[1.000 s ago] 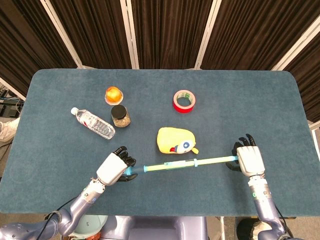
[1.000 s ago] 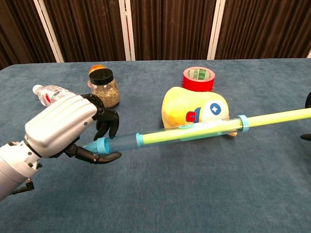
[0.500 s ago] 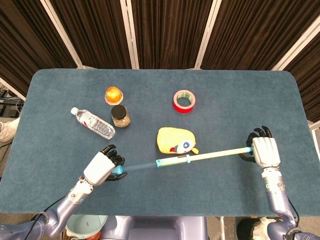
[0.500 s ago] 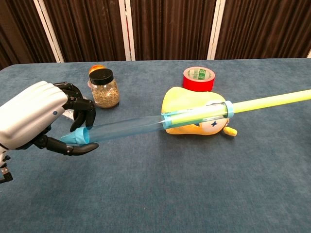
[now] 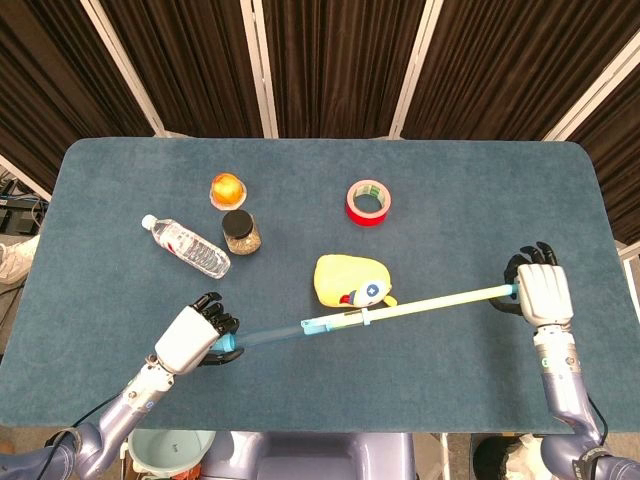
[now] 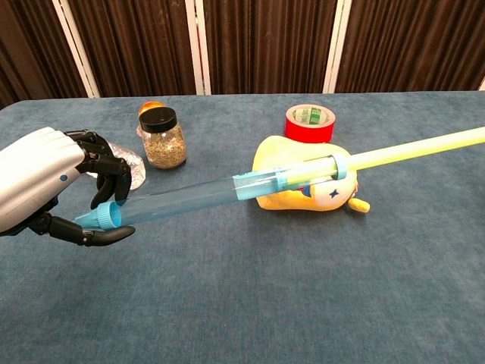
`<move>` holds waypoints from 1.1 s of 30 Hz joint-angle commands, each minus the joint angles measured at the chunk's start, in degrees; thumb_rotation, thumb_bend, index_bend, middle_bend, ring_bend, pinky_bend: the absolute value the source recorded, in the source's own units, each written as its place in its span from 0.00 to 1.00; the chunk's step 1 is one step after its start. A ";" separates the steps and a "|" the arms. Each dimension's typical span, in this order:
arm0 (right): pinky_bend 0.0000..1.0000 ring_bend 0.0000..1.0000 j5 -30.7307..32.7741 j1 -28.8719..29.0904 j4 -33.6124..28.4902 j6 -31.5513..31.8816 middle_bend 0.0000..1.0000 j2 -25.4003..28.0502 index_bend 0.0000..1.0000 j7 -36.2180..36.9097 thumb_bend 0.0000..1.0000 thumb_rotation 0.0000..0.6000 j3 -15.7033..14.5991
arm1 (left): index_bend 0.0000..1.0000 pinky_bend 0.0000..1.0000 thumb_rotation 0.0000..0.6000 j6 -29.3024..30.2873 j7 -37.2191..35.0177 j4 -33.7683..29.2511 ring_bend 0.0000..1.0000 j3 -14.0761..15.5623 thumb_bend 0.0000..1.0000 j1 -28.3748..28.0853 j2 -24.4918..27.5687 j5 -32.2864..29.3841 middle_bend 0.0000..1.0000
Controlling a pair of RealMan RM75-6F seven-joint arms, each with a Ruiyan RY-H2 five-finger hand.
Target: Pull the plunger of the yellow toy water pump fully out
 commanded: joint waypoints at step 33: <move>0.27 0.24 0.32 2.84 8.92 -3.39 0.40 -1.24 0.69 5.06 0.13 1.00 -0.25 | 0.63 0.35 1.00 -1.32 -2.42 4.39 0.52 0.36 0.43 -0.33 -1.16 2.76 0.58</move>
